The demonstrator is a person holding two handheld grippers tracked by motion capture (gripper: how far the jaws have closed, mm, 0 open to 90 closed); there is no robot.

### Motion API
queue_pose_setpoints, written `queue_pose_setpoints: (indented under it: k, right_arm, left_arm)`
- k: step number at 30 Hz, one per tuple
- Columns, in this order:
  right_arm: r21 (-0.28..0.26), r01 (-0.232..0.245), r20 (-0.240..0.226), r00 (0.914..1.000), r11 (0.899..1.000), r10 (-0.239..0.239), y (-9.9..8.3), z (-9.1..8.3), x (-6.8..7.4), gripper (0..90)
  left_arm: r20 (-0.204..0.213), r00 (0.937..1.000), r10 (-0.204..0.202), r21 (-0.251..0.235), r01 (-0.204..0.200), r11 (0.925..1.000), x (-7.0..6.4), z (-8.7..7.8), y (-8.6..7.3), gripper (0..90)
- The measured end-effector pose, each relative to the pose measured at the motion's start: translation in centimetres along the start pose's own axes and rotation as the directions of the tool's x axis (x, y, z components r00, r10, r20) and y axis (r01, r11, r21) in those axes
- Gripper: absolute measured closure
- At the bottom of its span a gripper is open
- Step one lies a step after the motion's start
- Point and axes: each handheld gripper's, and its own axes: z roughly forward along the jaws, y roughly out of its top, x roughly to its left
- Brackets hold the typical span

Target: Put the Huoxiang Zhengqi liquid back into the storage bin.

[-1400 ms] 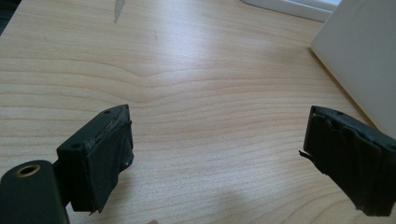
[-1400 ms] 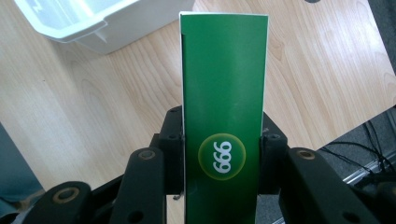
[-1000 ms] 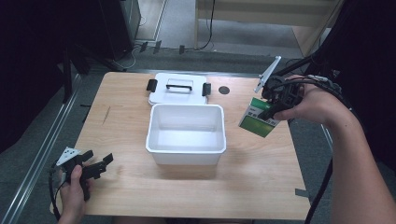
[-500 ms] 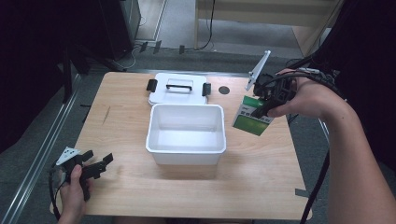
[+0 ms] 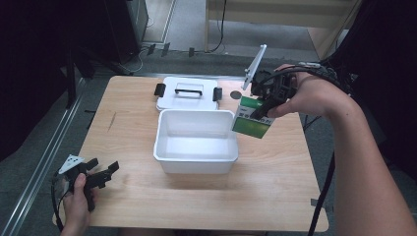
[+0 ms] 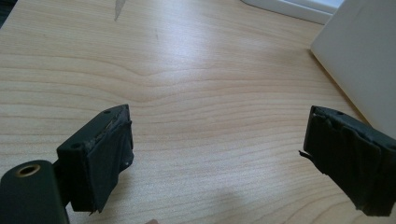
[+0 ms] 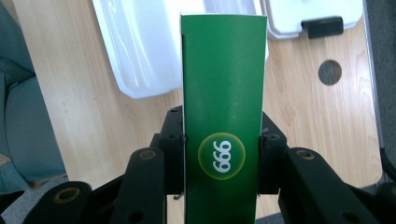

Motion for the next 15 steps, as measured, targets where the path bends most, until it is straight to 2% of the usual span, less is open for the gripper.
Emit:
queue_pose_setpoints:
  k: [15]
  right_arm:
    - [-0.006,0.065,-0.022,0.9976,0.998,-0.065,4.1,0.9,0.5,64.3]
  left_arm:
    - [0.003,1.0000,-0.005,0.004,0.005,1.0000,0.0,0.0,0.0,9.1]
